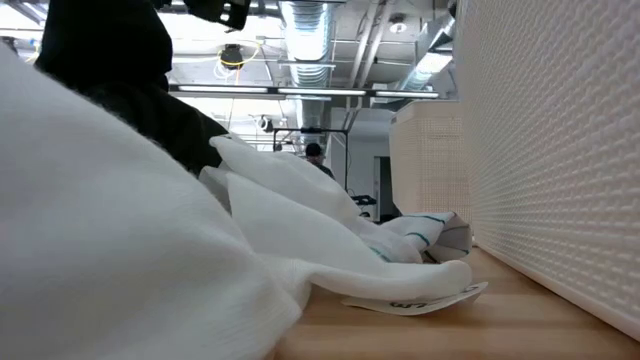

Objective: Sort clothes
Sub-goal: Put the top striped white sock in the top laundry bin

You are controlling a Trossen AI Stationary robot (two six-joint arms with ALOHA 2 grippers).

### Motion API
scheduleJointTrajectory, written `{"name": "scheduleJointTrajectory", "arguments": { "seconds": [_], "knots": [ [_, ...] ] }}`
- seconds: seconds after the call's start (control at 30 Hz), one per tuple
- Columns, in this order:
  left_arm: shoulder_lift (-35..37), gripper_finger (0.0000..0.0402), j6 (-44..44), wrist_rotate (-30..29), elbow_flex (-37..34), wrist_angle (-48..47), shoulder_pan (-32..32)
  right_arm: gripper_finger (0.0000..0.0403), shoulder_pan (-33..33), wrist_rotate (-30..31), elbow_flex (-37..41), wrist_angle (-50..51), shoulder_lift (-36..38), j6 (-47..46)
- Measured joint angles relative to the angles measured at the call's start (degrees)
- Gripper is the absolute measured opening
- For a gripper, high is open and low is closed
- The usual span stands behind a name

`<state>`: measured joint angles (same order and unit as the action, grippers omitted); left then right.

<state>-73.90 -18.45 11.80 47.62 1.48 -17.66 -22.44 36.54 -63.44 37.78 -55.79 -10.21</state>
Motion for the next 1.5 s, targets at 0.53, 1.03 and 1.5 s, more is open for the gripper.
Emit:
{"name": "scheduleJointTrajectory", "arguments": {
  "seconds": [0.53,1.03,1.5],
  "knots": [
    [-10.97,0.0190,-4.49,1.08,1.29,5.22,-0.65,0.0006,-5.03,-10.22,0.02,9.63,-5.70,-5.44],
    [-21.77,0.0190,-7.15,3.46,10.47,-4.39,-0.65,0.0008,-14.28,-20.31,0.04,11.87,-13.63,-6.92],
    [-30.36,0.0189,-8.50,3.43,18.40,-13.44,-0.65,0.0009,-15.96,-24.93,0.07,14.70,-13.94,-8.07]
  ]
}}
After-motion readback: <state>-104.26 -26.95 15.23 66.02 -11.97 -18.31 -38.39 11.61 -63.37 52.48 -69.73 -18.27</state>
